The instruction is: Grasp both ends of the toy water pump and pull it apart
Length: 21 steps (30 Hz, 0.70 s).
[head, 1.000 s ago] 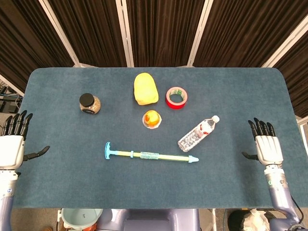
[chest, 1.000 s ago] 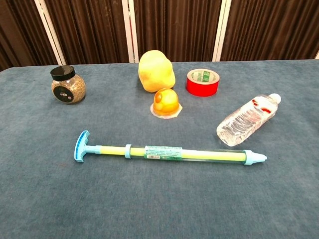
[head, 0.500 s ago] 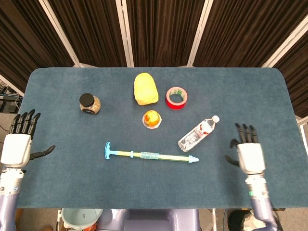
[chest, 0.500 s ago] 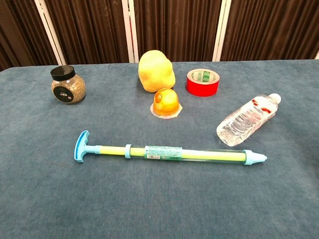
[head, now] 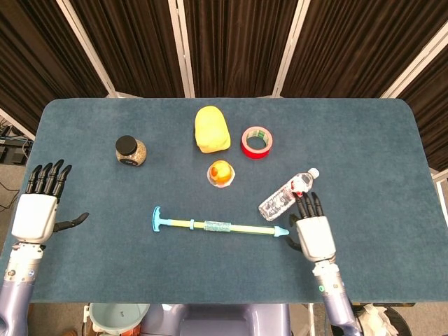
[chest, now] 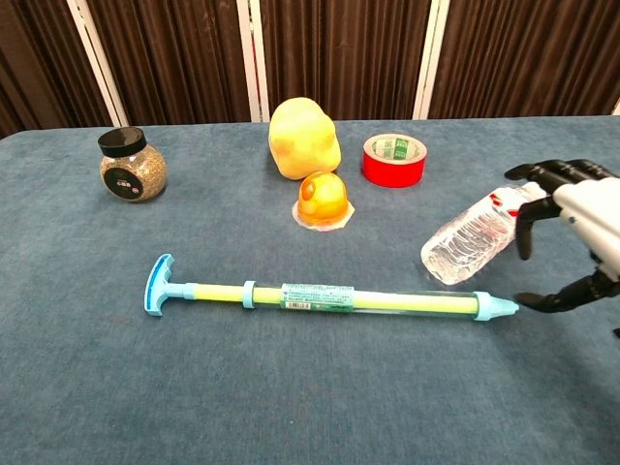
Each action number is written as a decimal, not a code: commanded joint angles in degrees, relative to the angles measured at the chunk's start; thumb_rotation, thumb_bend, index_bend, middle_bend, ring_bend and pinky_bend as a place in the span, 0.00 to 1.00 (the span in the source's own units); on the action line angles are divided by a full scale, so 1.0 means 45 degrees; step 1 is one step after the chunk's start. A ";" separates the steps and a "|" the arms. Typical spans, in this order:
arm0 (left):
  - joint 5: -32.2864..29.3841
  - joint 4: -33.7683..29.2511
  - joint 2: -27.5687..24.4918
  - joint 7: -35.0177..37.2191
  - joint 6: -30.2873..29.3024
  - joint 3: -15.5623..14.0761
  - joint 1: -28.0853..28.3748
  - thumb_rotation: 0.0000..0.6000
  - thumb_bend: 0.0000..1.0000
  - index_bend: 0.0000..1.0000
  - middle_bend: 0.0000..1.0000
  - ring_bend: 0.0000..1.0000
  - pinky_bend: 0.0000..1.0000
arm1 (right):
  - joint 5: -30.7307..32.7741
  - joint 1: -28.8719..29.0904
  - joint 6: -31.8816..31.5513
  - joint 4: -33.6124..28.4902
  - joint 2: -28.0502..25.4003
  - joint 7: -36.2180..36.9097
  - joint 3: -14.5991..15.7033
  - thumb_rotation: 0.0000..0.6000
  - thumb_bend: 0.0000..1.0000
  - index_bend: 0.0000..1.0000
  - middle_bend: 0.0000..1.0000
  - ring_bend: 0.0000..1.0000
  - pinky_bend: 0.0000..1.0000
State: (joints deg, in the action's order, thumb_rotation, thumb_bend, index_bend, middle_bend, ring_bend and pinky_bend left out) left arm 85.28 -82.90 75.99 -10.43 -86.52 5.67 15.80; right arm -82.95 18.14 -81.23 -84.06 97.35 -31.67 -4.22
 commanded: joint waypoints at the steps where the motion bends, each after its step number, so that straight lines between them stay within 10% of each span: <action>1: 0.0092 -0.0063 -0.0086 0.0072 -0.0005 -0.0054 -0.0023 1.00 0.08 0.00 0.00 0.00 0.00 | 0.0083 0.0059 0.0159 -0.0249 0.0410 -0.0617 0.0056 1.00 0.23 0.52 0.08 0.01 0.00; 21: 0.0024 -0.0168 -0.0250 0.0238 0.0282 -0.0018 -0.0068 1.00 0.08 0.00 0.00 0.00 0.00 | 0.1150 0.0998 0.2023 0.0102 0.1518 -0.1584 -0.0497 1.00 0.27 0.46 0.06 0.00 0.00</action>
State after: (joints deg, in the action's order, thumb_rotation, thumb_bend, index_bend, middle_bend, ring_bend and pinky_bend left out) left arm 85.42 -83.64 74.88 -9.34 -85.23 5.56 15.51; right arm -77.93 22.42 -72.40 -83.80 104.11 -38.76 -6.28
